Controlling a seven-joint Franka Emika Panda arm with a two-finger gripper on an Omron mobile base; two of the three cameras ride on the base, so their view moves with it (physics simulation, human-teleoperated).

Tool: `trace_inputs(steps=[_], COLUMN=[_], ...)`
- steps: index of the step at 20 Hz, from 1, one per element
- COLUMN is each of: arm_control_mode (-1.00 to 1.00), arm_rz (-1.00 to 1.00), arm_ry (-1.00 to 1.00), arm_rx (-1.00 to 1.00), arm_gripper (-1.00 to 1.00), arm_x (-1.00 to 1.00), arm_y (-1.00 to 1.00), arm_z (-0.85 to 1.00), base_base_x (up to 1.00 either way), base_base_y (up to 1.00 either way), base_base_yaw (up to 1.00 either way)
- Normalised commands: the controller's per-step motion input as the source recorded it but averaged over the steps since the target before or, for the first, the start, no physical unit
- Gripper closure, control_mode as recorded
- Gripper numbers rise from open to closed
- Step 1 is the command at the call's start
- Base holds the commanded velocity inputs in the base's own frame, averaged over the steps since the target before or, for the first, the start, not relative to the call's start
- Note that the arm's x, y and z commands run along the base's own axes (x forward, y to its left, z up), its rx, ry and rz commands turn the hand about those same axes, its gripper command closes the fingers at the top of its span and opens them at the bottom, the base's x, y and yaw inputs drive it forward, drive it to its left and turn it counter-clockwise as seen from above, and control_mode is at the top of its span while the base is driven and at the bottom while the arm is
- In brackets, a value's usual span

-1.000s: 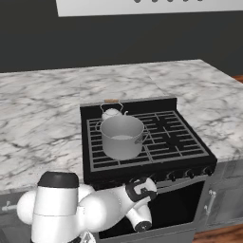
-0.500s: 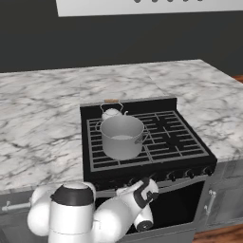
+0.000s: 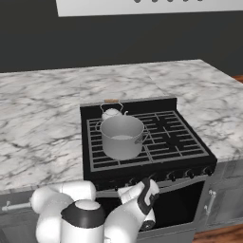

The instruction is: Pick the kettle from the cabinet and place it on a stove burner. Then pick the pot from the counter and place it on another stove burner. Finally, turn both burners on.

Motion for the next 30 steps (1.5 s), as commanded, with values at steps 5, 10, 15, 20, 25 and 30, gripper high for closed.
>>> trace_inputs(steps=[5,10,15,20,25,30], arm_control_mode=[-1.00,-1.00,-1.00,-1.00,-1.00,-1.00], arm_rz=[0.05,0.05,0.04,0.03,0.00,0.00], arm_ry=[-0.02,-0.02,0.00,-0.02,-0.08,-0.10], arm_rx=[0.02,0.01,0.00,0.00,0.00,0.00], arm_gripper=[-1.00,-1.00,1.00,1.00,1.00,1.00], arm_x=[0.15,0.11,0.17,0.09,0.00,-0.02], arm_y=[-0.02,0.00,0.04,0.00,0.09,0.07], arm_z=[-0.11,-0.11,-0.14,-0.09,-0.01,0.00], base_base_x=[0.00,0.00,0.00,0.00,0.00,0.00], base_base_y=[0.00,0.00,0.00,0.00,0.00,0.00], base_base_yaw=[0.00,0.00,0.00,0.00,0.00,0.00])
